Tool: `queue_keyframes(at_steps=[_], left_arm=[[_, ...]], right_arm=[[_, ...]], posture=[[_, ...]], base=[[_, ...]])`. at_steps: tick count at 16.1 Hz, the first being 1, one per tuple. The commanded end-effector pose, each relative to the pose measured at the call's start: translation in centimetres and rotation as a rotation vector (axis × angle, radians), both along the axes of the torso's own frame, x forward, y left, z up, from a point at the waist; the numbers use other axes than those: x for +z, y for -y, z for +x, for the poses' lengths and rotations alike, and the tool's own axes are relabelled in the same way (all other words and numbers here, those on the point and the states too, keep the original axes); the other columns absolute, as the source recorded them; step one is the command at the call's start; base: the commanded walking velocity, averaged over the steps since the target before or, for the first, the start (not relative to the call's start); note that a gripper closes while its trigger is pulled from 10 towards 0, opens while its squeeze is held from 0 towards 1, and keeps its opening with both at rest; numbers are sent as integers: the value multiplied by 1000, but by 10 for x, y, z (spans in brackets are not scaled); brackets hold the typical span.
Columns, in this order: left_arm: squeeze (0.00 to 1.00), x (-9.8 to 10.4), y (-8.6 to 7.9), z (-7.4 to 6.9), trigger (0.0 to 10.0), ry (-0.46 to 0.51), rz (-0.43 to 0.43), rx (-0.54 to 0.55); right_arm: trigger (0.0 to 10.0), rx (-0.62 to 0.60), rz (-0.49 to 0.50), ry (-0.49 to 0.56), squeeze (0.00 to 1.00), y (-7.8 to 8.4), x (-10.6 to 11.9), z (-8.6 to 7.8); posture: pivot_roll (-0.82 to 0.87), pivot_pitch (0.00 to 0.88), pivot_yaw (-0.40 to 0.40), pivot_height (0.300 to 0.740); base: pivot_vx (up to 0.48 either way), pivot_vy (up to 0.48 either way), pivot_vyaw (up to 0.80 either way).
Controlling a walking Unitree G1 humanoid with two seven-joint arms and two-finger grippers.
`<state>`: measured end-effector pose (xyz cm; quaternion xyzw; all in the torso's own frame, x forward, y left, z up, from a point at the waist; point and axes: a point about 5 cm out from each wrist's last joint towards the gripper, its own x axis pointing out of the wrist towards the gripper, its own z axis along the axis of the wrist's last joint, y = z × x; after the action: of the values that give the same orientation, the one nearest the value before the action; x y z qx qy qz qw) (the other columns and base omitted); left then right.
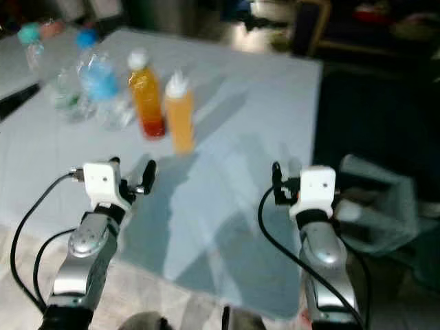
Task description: Restocking fridge
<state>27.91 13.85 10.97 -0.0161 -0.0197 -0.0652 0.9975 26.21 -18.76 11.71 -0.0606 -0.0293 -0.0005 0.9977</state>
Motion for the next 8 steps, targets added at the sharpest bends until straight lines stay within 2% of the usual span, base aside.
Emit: queue_keyframes(at_steps=[1, 6, 8], left_arm=[[0, 0, -11, -2, 10000, 3, 20, 22], [0, -1, -9, -4, 10000, 5, 28, 0], [0, -1, -9, -4, 10000, 5, 34, -8]], right_arm=[[10000, 20, 8, 16, 0, -7, 3, 0], [10000, 23, 9, 8, 0, -8, 0, -1], [10000, 22, 8, 6, 0, -9, 0, -1]], posture=[[4, 98, -31, 740], [6, 97, -30, 740], [7, 99, -29, 740]], base=[[244, 416, 0], [0, 0, 0], [0, 409, 0]])
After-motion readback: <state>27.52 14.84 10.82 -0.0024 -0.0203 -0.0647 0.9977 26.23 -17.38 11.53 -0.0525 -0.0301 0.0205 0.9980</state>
